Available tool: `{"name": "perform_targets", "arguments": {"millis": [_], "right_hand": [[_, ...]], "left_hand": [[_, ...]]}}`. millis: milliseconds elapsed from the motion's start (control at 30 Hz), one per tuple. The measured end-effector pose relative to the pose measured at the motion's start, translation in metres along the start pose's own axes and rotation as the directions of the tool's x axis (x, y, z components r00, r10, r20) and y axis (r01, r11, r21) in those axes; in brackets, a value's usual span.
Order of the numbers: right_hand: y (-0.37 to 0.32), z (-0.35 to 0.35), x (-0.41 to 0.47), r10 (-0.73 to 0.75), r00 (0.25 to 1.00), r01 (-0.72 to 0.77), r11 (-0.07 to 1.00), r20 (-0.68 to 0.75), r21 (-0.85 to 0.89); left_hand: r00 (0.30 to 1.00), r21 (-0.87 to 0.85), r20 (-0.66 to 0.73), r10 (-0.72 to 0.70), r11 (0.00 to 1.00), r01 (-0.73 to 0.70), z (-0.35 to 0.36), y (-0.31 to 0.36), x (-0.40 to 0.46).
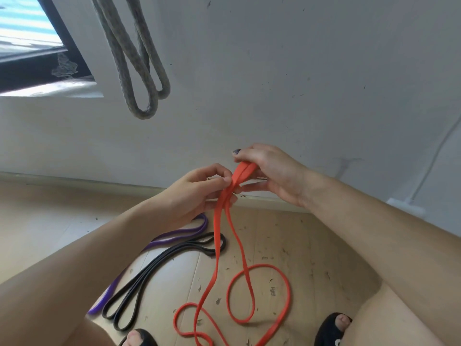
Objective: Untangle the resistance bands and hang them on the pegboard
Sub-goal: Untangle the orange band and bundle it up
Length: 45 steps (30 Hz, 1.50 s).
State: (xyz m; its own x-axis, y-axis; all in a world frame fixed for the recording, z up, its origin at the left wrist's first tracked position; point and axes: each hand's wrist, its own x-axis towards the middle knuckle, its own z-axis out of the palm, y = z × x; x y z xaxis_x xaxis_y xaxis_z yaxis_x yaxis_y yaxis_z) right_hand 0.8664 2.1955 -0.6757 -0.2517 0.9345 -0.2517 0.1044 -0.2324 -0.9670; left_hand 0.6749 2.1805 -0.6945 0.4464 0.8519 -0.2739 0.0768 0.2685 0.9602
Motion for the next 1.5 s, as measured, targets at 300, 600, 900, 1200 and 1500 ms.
{"name": "perform_targets", "arguments": {"millis": [300,600,900,1200,1500], "right_hand": [[0.010,0.004,0.005,-0.158,0.968,0.116,0.971,-0.194,-0.211],[0.006,0.002,0.005,-0.169,0.957,0.166,0.986,-0.235,-0.031],[0.006,0.000,0.004,-0.155,0.962,0.160,0.987,-0.225,0.005],[0.015,0.004,0.005,-0.392,0.907,0.136,0.621,-0.155,-0.772],[0.015,0.045,0.004,-0.365,0.931,0.220,0.513,0.021,-0.829]], "left_hand": [[0.998,0.042,-0.062,-0.003,0.999,0.006,0.007,-0.003,0.001],[0.987,-0.015,0.115,-0.113,0.993,0.115,0.006,-0.007,-0.002],[0.996,0.620,0.036,0.078,0.780,-0.084,0.008,-0.011,-0.004],[0.974,0.820,0.087,0.208,0.541,-0.189,-0.006,-0.009,-0.005],[0.980,0.775,0.039,0.197,0.613,-0.154,-0.005,-0.002,-0.009]]}}
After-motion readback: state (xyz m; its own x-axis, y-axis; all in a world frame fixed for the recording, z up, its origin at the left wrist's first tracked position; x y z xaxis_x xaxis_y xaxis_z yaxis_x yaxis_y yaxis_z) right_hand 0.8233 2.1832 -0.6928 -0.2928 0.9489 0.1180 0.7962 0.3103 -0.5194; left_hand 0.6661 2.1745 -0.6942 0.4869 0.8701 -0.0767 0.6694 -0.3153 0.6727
